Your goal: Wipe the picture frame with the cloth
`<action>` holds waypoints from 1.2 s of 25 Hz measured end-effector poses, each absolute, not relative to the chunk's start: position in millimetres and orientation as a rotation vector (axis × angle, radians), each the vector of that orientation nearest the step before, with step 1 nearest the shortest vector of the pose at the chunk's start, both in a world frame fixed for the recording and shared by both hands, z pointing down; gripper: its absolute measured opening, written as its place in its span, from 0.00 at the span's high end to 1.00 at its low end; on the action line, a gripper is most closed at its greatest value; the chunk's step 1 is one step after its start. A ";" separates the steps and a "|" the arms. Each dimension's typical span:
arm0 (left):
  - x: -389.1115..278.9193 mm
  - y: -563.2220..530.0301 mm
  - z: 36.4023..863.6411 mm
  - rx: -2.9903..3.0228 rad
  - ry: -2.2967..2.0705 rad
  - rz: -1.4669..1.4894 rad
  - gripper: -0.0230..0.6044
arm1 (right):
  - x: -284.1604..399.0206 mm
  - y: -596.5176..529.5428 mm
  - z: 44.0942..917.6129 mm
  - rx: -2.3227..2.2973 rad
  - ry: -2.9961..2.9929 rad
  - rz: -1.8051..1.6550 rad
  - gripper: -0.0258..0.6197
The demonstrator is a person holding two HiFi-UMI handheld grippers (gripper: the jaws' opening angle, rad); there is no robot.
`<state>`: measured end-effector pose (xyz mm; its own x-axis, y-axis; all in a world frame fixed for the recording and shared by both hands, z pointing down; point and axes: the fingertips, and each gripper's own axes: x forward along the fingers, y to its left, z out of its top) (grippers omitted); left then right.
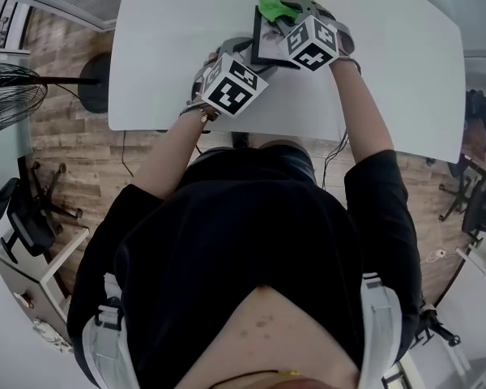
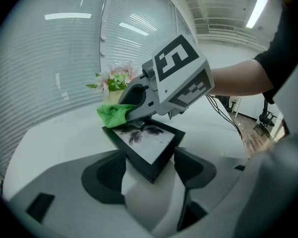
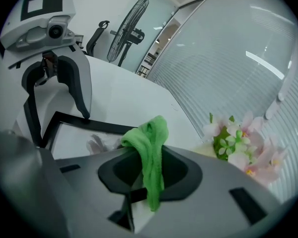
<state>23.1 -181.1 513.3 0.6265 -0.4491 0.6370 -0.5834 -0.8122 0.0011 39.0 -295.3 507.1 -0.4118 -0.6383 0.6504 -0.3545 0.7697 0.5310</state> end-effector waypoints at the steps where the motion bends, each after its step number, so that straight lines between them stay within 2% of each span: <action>1: 22.9 -181.0 513.2 2.641 -0.851 0.951 0.46 | 39.0 -293.7 507.2 0.744 -2.039 -0.390 0.81; 30: 19.8 -183.2 514.1 2.646 -0.849 0.952 0.46 | 37.5 -256.2 511.6 0.814 -2.113 -0.256 0.81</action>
<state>19.8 -183.2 514.1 0.6266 -0.4497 0.6365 -0.5810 -0.8139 -0.0030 37.5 -256.2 511.6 -0.4395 -0.6320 0.6382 -0.4612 0.7685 0.4434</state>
